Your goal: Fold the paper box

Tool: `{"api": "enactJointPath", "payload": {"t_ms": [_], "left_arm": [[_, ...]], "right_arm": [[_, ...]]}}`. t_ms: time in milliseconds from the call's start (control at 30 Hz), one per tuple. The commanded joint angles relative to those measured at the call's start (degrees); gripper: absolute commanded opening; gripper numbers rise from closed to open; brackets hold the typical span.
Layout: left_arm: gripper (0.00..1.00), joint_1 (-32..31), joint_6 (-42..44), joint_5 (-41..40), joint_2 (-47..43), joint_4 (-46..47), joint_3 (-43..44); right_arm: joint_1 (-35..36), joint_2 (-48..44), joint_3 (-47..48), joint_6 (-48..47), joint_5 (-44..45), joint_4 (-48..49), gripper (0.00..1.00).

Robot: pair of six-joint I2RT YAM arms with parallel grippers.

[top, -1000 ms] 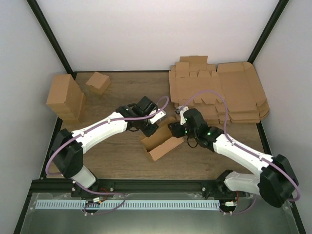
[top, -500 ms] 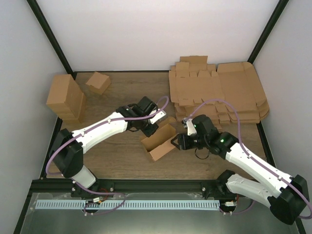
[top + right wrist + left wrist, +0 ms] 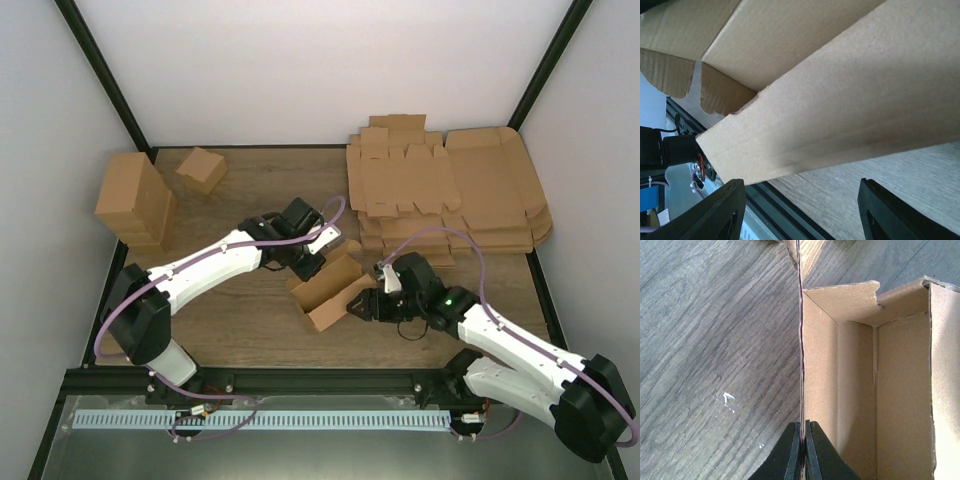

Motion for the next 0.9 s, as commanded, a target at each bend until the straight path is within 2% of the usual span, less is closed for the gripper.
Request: {"api": "enactJointPath", "payload": {"t_ms": [0, 167, 700, 800, 867], "left_arm": [[0.04, 0.10, -0.66, 1.70, 0.28, 0.69, -0.28], [0.04, 0.14, -0.89, 3.49, 0.20, 0.55, -0.06], [0.04, 0.08, -4.34, 10.76, -0.35, 2.84, -2.31], [0.04, 0.09, -5.41, 9.88, 0.50, 2.83, -2.53], [0.04, 0.09, -6.36, 10.34, 0.91, 3.32, -2.69]], "right_arm": [[0.44, -0.28, -2.34, 5.84, -1.21, 9.98, 0.65], [0.43, 2.24, -3.39, 7.49, -3.02, 15.91, 0.65], [0.47, 7.15, -1.41, 5.16, -4.64, 19.40, 0.69], [0.48, 6.72, -1.67, 4.59, -4.72, 19.56, 0.75], [0.47, 6.65, -1.58, 4.62, -4.08, 18.91, 0.83]]}}
